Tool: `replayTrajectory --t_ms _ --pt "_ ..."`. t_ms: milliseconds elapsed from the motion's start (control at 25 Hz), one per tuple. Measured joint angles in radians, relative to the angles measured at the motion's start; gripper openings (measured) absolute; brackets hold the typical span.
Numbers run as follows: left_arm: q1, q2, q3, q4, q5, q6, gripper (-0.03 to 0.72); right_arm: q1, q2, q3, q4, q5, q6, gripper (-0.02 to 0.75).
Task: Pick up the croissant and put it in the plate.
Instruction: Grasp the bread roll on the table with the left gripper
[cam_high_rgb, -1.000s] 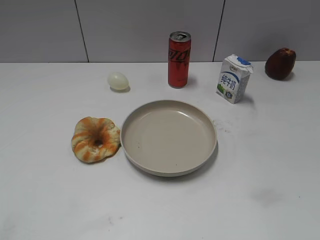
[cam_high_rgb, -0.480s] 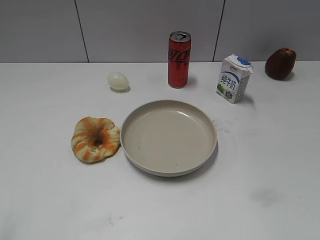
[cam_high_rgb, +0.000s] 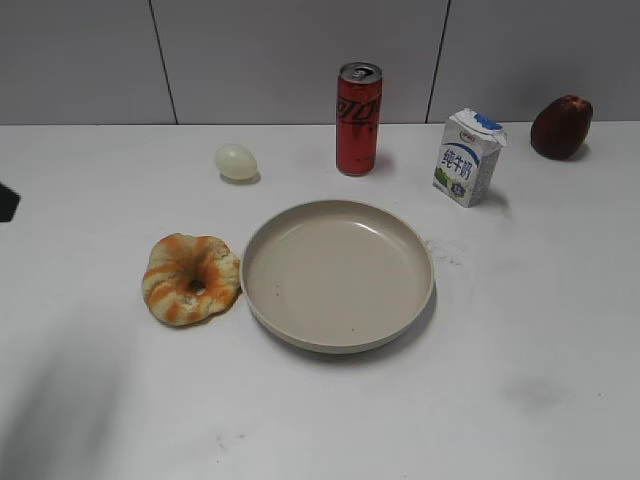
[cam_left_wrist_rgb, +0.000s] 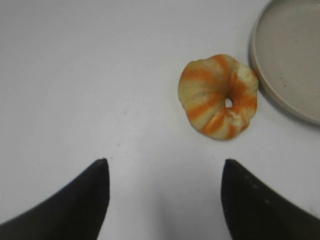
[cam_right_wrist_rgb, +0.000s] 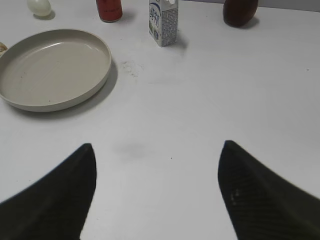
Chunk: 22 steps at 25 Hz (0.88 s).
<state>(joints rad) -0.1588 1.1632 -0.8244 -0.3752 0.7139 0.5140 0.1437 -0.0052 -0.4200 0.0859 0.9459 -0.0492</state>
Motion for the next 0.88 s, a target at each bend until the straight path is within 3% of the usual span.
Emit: replayTrajectory --t_ms 360,880 --pt "-0.201 0.501 -0.348 0.089 0.063 0.048 0.535 0.000 0.000 0.000 0.000 0.000 0.000 0.571" --pt "-0.220 0.827 -0.428 0.081 -0.016 0.048 0.554 0.000 0.000 0.000 0.000 0.000 0.000 0.571"
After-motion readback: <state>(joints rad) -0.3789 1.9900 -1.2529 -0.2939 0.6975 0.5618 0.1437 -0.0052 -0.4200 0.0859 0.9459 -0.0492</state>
